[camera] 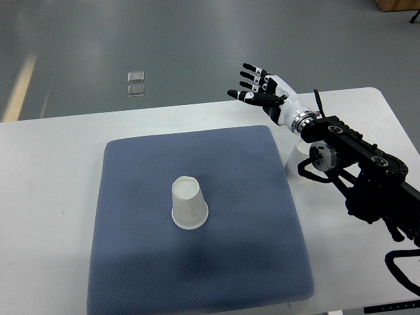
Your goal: Stack paper cups
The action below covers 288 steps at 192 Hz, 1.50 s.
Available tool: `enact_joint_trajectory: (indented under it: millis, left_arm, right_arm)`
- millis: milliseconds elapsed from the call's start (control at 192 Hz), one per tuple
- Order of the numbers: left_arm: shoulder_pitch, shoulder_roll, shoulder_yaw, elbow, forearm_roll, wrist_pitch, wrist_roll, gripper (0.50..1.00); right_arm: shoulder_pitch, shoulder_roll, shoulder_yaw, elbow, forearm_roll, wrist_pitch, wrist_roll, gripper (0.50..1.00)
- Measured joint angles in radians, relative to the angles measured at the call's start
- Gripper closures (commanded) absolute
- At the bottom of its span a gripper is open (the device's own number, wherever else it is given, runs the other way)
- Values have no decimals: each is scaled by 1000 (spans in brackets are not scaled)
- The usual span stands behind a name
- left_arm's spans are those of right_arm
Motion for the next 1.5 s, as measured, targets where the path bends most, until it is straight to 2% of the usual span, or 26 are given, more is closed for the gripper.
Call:
enact_joint_trajectory:
  millis: [1047,1500]
  left_arm:
    - [0,0,0,2,0,0,0,500]
    - [0,0,0,2,0,0,0,500]
  right_arm:
    - [1,1,6,1,2,10,2,570]
    - [4,-3,6,0,1,7,27,570]
